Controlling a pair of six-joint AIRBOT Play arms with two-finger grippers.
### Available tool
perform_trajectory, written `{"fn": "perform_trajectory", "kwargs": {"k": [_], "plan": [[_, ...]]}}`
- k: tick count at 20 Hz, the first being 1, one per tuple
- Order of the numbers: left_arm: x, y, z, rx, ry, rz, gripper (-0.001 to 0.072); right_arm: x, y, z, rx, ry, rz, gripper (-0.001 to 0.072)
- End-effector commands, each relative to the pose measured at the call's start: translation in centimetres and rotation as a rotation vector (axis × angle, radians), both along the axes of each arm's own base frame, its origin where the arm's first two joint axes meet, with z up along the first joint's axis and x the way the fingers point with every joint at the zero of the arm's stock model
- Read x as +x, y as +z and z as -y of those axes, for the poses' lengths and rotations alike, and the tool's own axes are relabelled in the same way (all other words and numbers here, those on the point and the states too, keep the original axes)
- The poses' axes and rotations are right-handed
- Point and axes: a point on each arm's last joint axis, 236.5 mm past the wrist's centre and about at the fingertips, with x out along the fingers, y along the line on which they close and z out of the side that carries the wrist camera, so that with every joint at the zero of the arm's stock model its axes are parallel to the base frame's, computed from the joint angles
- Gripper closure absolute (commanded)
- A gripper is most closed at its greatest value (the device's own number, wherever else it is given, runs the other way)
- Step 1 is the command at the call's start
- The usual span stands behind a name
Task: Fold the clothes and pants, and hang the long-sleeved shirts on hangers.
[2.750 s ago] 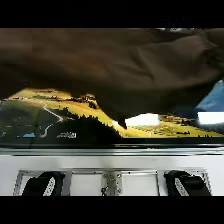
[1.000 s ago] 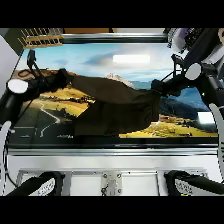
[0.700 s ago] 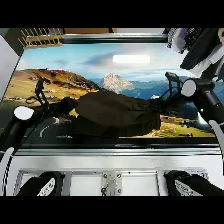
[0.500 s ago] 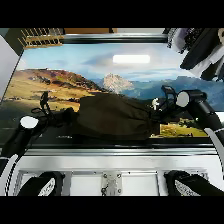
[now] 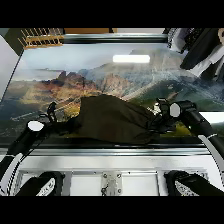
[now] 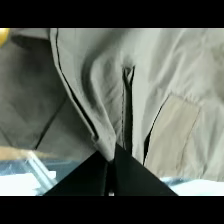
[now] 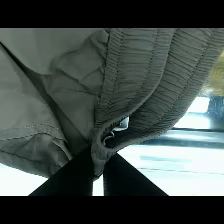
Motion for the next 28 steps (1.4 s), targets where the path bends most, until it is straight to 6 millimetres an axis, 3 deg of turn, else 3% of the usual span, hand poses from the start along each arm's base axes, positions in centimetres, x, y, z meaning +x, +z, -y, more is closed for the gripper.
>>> {"fn": "perform_trajectory", "kwargs": {"k": [1,2,3,6,10,11,13,14,17,18,19,22,28], "plan": [[-1.4,1.1,-0.5,0.055,-0.075,0.031,0.0526,-0.2,0.1,-0.2,0.012,-0.004,-0.003,0.024],[-1.3,1.9,-0.8,0.076,-0.08,0.071,0.0173,-0.1,0.5,-0.3,0.017,-0.001,0.009,0.0058],[-0.8,2.9,-1.2,0.102,-0.079,0.121,0.0101,0.3,1.2,-0.4,0.033,-0.007,0.026,0.0054],[1.0,7.6,-2.7,0.186,-0.071,0.239,0.0101,0.9,4.9,0.6,0.086,-0.005,0.087,0.0054],[2.8,13.2,-1.8,0.17,-0.092,0.332,0.0101,1.5,8.2,5.4,0.162,-0.122,0.189,0.0053],[3.2,13.9,-1.2,0.16,-0.102,0.341,0.0134,1.7,8.5,6.5,0.195,-0.157,0.215,0.0053],[3.7,14.8,0.5,0.149,-0.152,0.352,0.0663,2.1,8.2,8.3,0.287,-0.243,0.252,0.0053],[3.8,14.9,1.7,0.144,-0.188,0.353,0.0701,2.3,7.7,9.2,0.325,-0.286,0.281,0.0053],[3.6,14.5,5.7,0.125,-0.308,0.338,0.0701,2.9,5.0,12.5,0.412,-0.471,0.378,0.0047],[3.6,14.2,6.9,0.12,-0.34,0.332,0.0701,2.7,3.9,13.1,0.426,-0.5,0.377,-0.0008],[3.6,13.9,8.1,0.116,-0.371,0.325,0.0701,2.1,2.4,13.4,0.442,-0.511,0.354,-0.0008],[3.5,13.0,11.1,0.107,-0.452,0.297,0.0701,1.2,-1.3,12.9,0.506,-0.461,0.268,-0.0008],[4.4,13.2,14.3,0.096,-0.518,0.301,0.0701,4.4,-4.0,11.1,0.689,-0.515,0.278,-0.0008]]}}
